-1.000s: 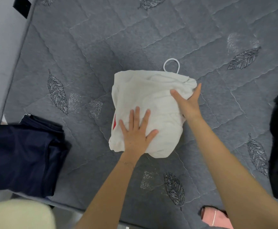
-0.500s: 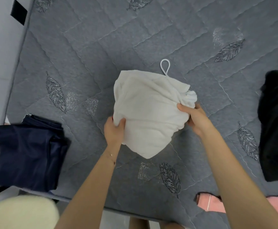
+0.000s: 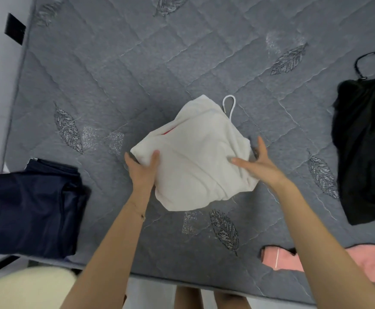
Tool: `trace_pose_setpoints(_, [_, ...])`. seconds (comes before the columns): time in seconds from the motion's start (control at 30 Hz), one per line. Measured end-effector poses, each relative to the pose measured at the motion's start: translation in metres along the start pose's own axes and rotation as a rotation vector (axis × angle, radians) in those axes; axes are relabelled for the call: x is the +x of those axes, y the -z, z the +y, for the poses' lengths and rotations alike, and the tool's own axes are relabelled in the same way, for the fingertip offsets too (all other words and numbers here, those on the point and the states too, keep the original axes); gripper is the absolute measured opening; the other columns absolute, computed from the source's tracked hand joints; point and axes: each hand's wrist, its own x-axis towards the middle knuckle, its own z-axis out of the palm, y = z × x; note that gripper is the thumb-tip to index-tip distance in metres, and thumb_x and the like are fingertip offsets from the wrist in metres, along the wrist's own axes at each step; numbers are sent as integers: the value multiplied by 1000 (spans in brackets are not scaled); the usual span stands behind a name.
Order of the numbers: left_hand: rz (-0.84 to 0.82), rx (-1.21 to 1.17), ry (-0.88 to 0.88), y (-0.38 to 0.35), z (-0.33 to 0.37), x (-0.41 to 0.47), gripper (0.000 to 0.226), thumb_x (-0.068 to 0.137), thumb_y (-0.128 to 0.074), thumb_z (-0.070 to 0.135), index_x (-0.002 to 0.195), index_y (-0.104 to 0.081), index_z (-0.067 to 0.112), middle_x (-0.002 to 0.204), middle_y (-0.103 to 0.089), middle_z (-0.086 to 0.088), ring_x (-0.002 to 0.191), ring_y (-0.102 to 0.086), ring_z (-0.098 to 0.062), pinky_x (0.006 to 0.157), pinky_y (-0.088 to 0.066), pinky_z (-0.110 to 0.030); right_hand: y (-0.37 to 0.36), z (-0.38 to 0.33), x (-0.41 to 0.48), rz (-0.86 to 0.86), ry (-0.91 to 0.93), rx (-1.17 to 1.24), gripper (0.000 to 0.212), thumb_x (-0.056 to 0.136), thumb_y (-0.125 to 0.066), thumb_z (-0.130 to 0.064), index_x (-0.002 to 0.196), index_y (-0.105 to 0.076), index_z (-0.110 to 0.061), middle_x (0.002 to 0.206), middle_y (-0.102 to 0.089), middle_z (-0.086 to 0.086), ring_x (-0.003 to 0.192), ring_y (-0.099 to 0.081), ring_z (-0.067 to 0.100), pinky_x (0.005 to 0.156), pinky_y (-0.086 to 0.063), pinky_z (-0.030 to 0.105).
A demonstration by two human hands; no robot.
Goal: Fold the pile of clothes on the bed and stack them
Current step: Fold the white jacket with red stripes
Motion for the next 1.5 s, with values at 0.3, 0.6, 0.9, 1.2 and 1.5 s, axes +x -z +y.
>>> trace_pose_setpoints(0.3, [-313, -261, 226, -5, -36, -23, 100, 59, -85, 46, 141, -36, 16, 132, -56, 2, 121, -54, -20, 106, -43, -44, -23, -8, 32, 77, 60, -49, 128, 56, -89, -52, 154, -10, -28, 149, -37, -11, 133, -42, 14, 110, -37, 39])
trace_pose_setpoints(0.6, [-330, -108, -23, 15, -20, -39, 72, 61, -86, 39, 122, -48, 35, 112, -60, 21, 99, -56, 6, 78, -46, -19, -23, -8, -16, -123, -103, 43, 41, 65, -85, -46, 97, -61, -36, 78, -72, -24, 66, -67, -7, 47, -49, 11])
trace_pose_setpoints(0.9, [-229, -172, -81, 80, -2, -55, 71, 63, -84, 48, 124, -57, 25, 115, -68, 7, 104, -65, -14, 90, -54, -42, -64, -26, -74, -61, 40, 129, 47, 66, -85, -45, 106, -70, -26, 99, -75, -9, 89, -72, 8, 75, -54, 29])
trace_pose_setpoints(1.2, [-223, -254, -146, 187, 14, -24, 46, 67, -84, 44, 106, -64, 31, 103, -73, 11, 93, -70, -9, 77, -56, -31, -162, -67, -123, -30, 185, 232, 28, 77, -79, -32, 102, -67, -28, 91, -75, -14, 82, -72, 4, 58, -55, 18])
trace_pose_setpoints(1.5, [-213, -255, -157, 351, 0, 8, 39, 70, -83, 40, 102, -63, 30, 93, -73, 15, 86, -70, -5, 63, -54, -18, -332, -85, -180, 50, 281, 358, 24, 80, -77, -35, 100, -69, -25, 91, -75, -13, 84, -71, 5, 59, -53, 14])
